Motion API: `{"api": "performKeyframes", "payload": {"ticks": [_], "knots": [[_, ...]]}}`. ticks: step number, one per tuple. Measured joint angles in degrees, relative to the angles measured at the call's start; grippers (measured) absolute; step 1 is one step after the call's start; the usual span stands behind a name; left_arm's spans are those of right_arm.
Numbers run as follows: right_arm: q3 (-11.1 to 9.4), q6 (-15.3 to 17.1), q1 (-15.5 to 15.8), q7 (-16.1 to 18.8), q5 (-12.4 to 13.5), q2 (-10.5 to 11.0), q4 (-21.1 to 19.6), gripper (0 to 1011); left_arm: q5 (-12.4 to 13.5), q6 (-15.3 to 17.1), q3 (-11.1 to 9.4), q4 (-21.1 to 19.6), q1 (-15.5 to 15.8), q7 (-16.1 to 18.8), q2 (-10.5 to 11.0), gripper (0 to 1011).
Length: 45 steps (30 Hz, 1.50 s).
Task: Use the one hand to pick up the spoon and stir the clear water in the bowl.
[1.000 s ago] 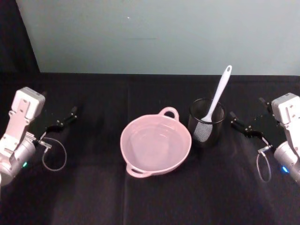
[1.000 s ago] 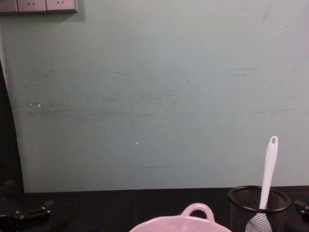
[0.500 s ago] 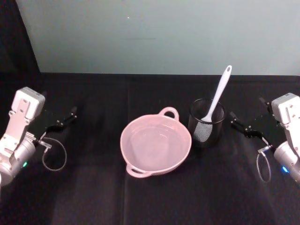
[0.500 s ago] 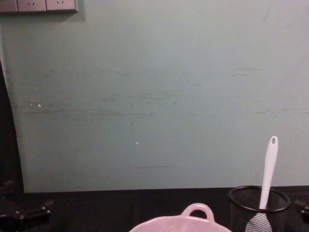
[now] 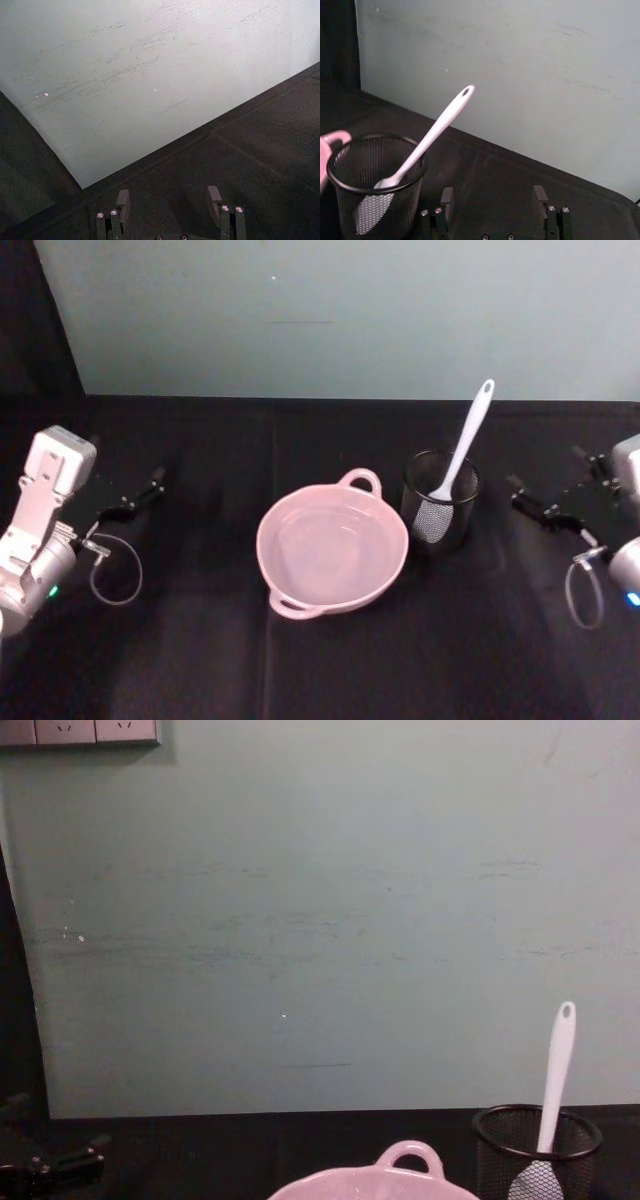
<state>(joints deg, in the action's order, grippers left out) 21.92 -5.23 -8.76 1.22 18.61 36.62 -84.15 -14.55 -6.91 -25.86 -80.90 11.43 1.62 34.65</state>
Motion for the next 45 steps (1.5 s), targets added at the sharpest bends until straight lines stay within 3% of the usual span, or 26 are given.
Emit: {"api": "performKeyframes", "payload": {"ticks": [2,6,7,10,13,17,18,21,24,32,39,45], "knots": [[-2.6,1.0,1.7,2.3,3.7,1.2,-2.6,1002,0.0,0.0,0.0,0.0,0.0,0.0,0.0,1011],[-5.4,2.5,3.1,6.0,8.9,2.1,-5.1,1002,0.0,0.0,0.0,0.0,0.0,0.0,0.0,1011],[-6.7,4.0,3.4,8.3,12.2,2.3,-6.0,1002,0.0,0.0,0.0,0.0,0.0,0.0,0.0,1011],[-8.4,6.7,3.3,11.9,17.0,2.3,-7.0,1002,0.0,0.0,0.0,0.0,0.0,0.0,0.0,1011],[-10.4,13.4,1.5,16.6,24.3,1.6,-7.5,1002,0.0,0.0,0.0,0.0,0.0,0.0,0.0,1011],[-10.9,18.7,-0.6,18.8,29.2,0.9,-6.6,1002,0.0,0.0,0.0,0.0,0.0,0.0,0.0,1011],[-10.9,21.4,-2.0,19.6,31.9,0.4,-5.5,1002,0.0,0.0,0.0,0.0,0.0,0.0,0.0,1011],[-10.4,25.8,-5.0,21.0,36.2,-0.9,-2.6,1002,0.0,0.0,0.0,0.0,0.0,0.0,0.0,1011],[-9.3,28.7,-8.1,21.9,39.0,-2.5,0.9,1002,0.0,0.0,0.0,0.0,0.0,0.0,0.0,1011],[-5.7,30.0,-14.2,23.7,40.3,-5.6,8.9,1002,0.0,0.0,0.0,0.0,0.0,0.0,0.0,1011],[-2.4,27.2,-18.5,26.7,39.1,-7.2,15.0,1002,0.0,0.0,0.0,0.0,0.0,0.0,0.0,1011],[-0.9,25.4,-20.1,28.6,38.8,-7.7,17.5,1002,0.0,0.0,0.0,0.0,0.0,0.0,0.0,1011]]}}
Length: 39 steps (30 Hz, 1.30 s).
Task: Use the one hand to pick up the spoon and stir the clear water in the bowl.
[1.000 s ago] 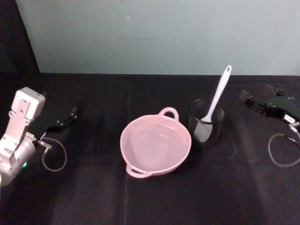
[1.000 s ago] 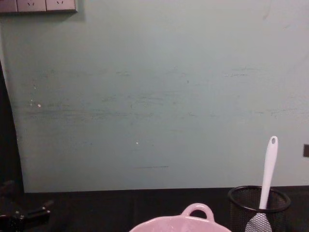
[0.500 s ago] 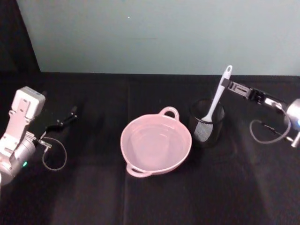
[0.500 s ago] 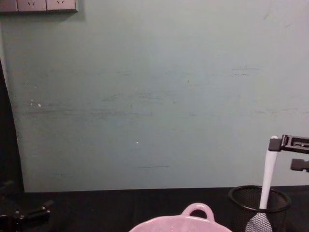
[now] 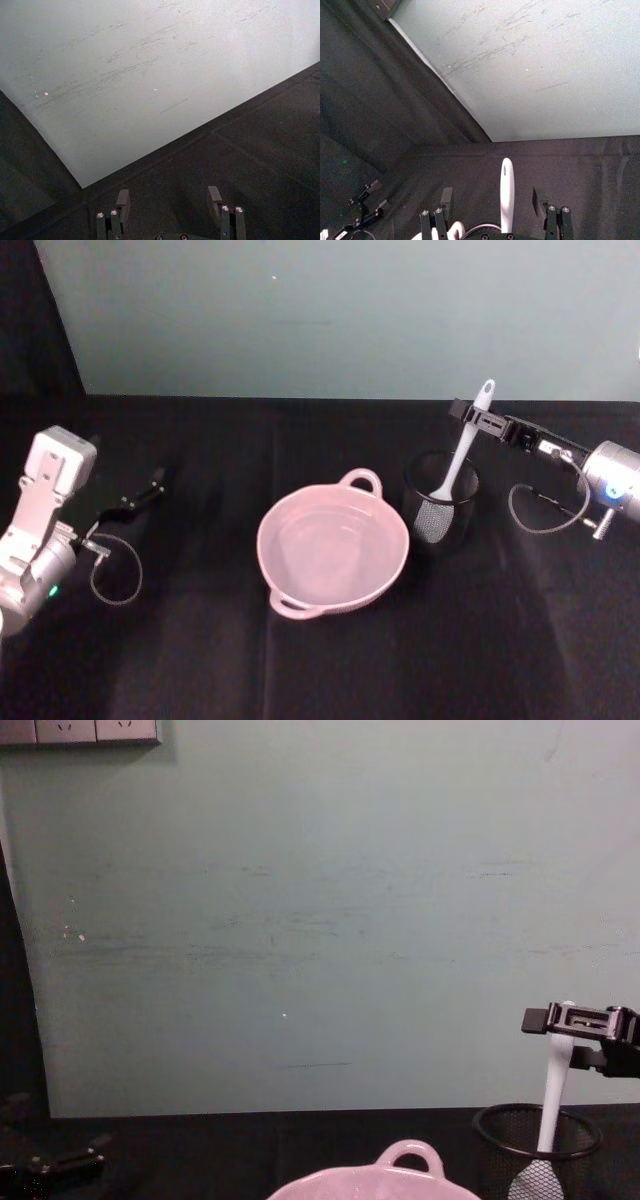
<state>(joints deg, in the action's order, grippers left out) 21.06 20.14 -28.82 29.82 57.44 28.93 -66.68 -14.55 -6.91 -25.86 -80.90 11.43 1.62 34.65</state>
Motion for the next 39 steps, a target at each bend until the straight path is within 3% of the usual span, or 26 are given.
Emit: {"api": "performKeyframes", "payload": {"ticks": [7,14,19,39], "knots": [[1.5,-1.4,-1.5,1.4,0.3,-0.7,2.9,1002,0.0,0.0,0.0,0.0,0.0,0.0,0.0,1011],[1.4,-1.4,-1.5,1.5,0.3,-0.7,2.7,1002,0.0,0.0,0.0,0.0,0.0,0.0,0.0,1011],[1.4,-1.4,-1.4,1.4,0.2,-0.7,2.6,930,0.0,0.0,0.0,0.0,0.0,0.0,0.0,1011],[1.3,-1.3,-1.3,1.3,0.2,-0.6,2.4,330,0.0,0.0,0.0,0.0,0.0,0.0,0.0,1011]]}}
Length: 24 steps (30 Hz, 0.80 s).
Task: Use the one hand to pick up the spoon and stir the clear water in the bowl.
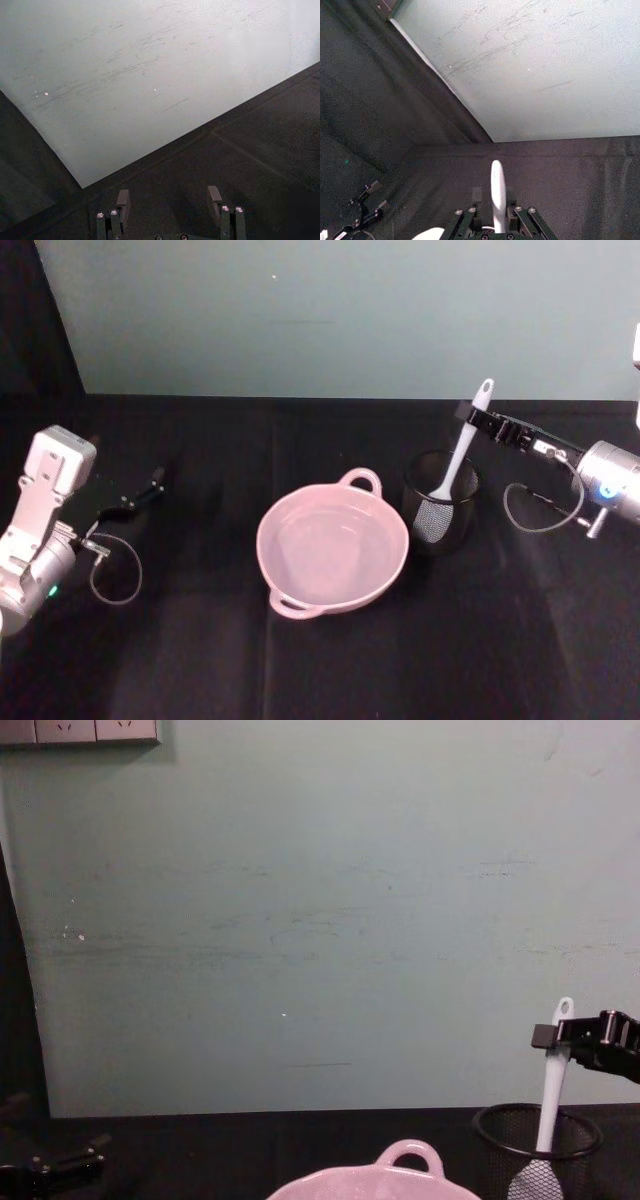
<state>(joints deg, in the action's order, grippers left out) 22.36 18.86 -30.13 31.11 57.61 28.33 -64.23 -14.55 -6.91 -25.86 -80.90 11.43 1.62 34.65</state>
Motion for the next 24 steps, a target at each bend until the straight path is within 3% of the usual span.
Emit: {"api": "performKeyframes", "payload": {"ticks": [6,16,19,24], "knots": [[0.0,0.0,0.0,0.0,0.0,0.0,0.0,126,0.0,0.0,0.0,0.0,0.0,0.0,0.0,1011],[0.0,0.0,0.0,-0.1,0.0,0.0,0.0,117,0.0,0.0,0.0,0.0,0.0,0.0,0.0,1011],[0.9,-5.3,1.3,-1.4,-3.9,2.4,-4.7,117,0.0,0.0,0.0,0.0,0.0,0.0,0.0,1011],[1.0,-9.0,2.9,-2.8,-8.0,5.3,-10.7,116,0.0,0.0,0.0,0.0,0.0,0.0,0.0,1011]]}}
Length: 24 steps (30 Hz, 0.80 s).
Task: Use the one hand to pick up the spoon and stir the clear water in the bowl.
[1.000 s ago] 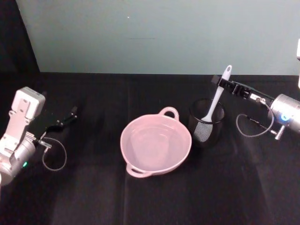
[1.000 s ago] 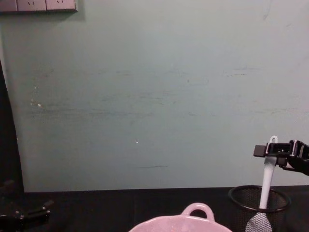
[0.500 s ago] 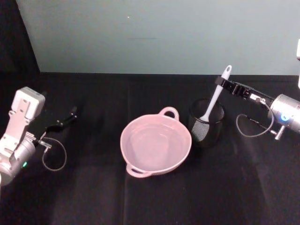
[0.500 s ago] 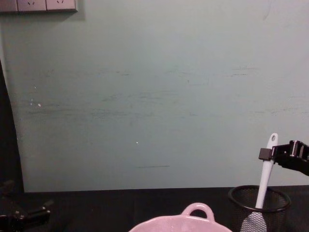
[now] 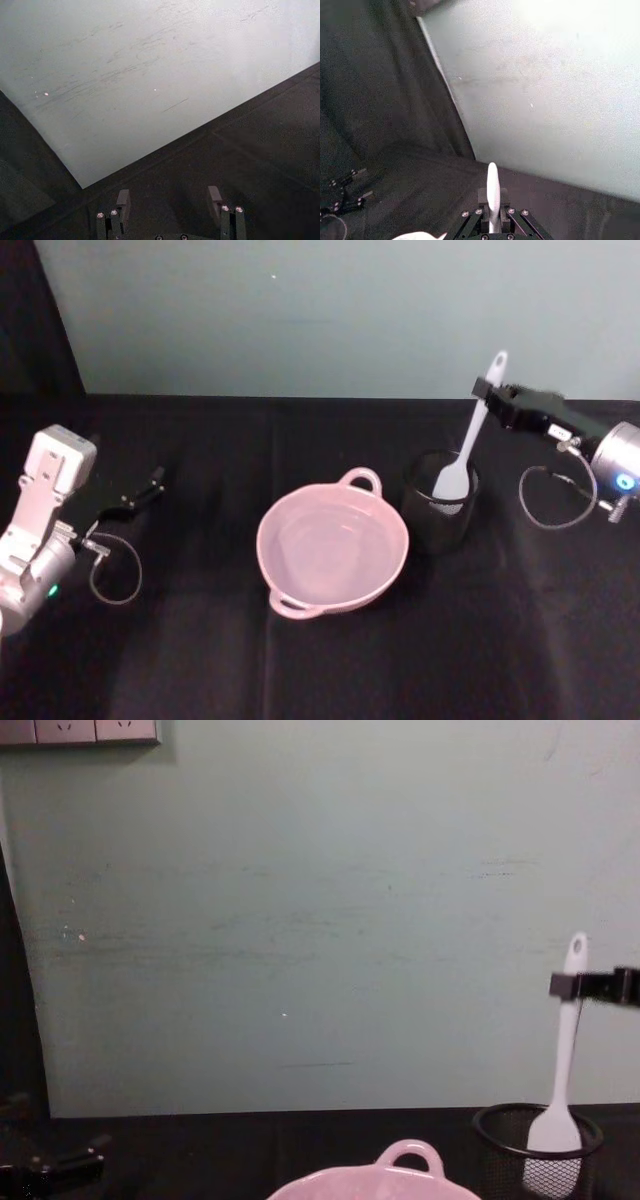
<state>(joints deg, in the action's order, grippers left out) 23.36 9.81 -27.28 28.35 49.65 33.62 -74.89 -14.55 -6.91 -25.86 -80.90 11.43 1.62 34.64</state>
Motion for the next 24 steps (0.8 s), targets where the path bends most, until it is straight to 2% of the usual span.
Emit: {"api": "performKeyframes", "payload": {"ticks": [5,13,18,24], "knots": [[-0.9,-0.6,0.6,-0.2,-2.5,3.2,-6.4,116,0.0,0.0,0.0,0.0,0.0,0.0,0.0,1011],[-1.5,2.7,-1.3,0.9,-2.9,5.9,-12.6,117,0.0,0.0,0.0,0.0,0.0,0.0,0.0,1011],[-0.7,4.9,-4.0,1.9,-2.4,6.1,-14.0,116,0.0,0.0,0.0,0.0,0.0,0.0,0.0,1011],[2.1,6.6,-7.2,3.3,-1.9,4.8,-14.6,116,0.0,0.0,0.0,0.0,0.0,0.0,0.0,1011]]}}
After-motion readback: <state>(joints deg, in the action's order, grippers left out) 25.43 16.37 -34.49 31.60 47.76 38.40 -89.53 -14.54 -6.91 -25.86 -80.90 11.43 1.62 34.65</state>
